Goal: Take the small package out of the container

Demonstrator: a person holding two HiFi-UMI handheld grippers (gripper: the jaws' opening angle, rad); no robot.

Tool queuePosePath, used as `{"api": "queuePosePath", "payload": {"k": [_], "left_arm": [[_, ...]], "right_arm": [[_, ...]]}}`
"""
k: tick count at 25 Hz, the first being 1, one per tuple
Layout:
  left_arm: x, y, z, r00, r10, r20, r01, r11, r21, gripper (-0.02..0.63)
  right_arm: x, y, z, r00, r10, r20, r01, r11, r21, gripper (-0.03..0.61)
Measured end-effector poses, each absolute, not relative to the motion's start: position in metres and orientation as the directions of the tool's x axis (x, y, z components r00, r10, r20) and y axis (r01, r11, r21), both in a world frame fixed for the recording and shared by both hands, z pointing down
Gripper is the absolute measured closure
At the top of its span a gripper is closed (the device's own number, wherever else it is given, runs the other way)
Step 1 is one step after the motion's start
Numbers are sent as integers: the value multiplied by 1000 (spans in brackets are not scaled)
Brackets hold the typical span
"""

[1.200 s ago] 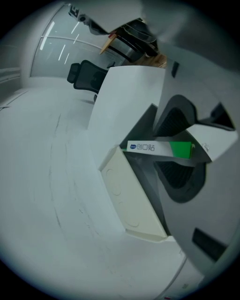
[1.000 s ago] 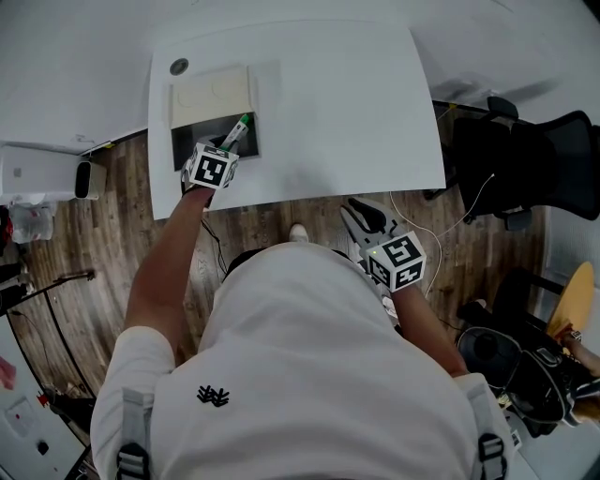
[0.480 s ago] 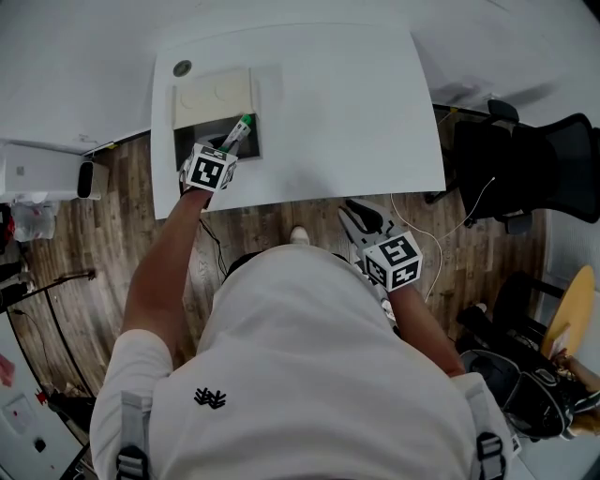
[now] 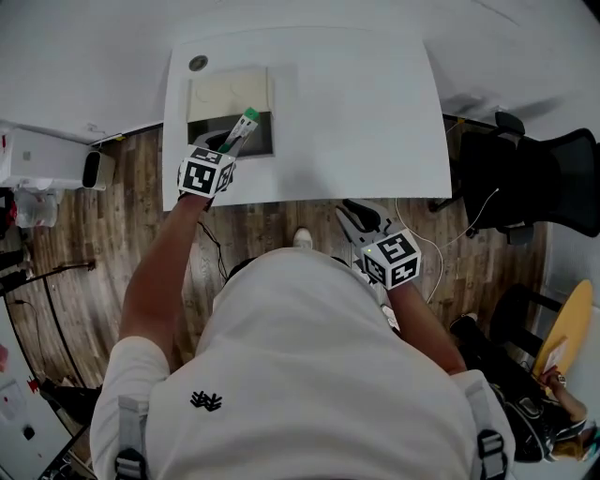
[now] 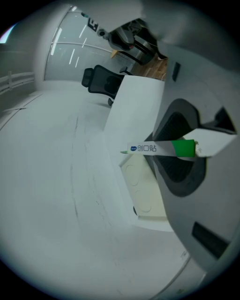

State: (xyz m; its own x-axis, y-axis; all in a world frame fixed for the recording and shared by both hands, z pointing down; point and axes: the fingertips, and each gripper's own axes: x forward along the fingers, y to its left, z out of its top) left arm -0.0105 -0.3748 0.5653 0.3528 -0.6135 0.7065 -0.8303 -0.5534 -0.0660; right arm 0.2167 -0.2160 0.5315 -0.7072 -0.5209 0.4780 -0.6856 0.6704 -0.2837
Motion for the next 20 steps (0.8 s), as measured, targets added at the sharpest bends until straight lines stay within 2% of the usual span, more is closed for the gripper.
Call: {"api": "queuePosePath", "payload": {"k": [12, 20], "left_arm": [[-32, -332, 504, 450, -662, 600, -843, -537, 39, 518], [-56, -285, 487, 482, -660, 576, -831, -553, 62, 518]], "right_arm": [[160, -203, 526, -743, -467, 480, -632, 725, -273, 503], [122, -185, 524, -747, -462, 479, -625, 734, -267, 529]]}}
